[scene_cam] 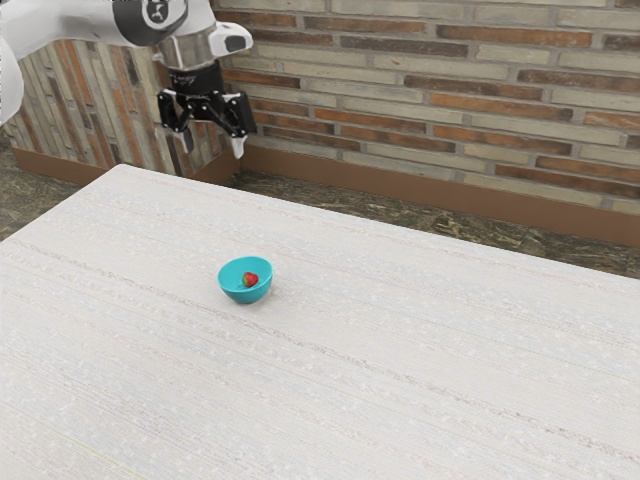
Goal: Take strawberry from the bowl
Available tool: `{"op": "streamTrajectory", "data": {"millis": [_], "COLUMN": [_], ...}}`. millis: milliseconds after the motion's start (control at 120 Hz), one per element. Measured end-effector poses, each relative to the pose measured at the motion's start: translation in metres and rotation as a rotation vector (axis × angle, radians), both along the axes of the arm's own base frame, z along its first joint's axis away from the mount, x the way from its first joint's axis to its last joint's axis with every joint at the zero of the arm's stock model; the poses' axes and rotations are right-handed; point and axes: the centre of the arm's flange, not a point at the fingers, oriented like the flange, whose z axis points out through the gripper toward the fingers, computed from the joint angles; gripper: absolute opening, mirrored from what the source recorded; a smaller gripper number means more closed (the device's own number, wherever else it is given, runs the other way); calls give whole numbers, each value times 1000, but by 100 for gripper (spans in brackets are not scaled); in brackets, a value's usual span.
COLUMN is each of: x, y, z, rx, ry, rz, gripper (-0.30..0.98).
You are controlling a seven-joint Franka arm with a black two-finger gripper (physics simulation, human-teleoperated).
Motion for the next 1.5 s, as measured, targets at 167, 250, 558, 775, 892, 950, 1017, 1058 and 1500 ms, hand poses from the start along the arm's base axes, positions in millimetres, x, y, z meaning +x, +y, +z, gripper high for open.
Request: {"op": "streamTrajectory", "data": {"millis": [167, 250, 558, 775, 892, 950, 1017, 1058, 1500], "x": [14, 20, 34, 32, 31, 28, 27, 27, 65], "y": [3, 20, 39, 43, 43, 42, 43, 43, 56], "z": [-32, -65, -161, -206, -228, -239, -247, -254, -303], "rx": [15, 21, 7, -25, -23, -17, -8, -1, 33], "ry": [23, 62, 111, 140, 151, 162, 168, 172, 149], "rz": [12, 45, 107, 161, 173, 174, 173, 171, 136], "gripper": [69, 69, 44, 33, 32, 32, 32, 32, 21]}}
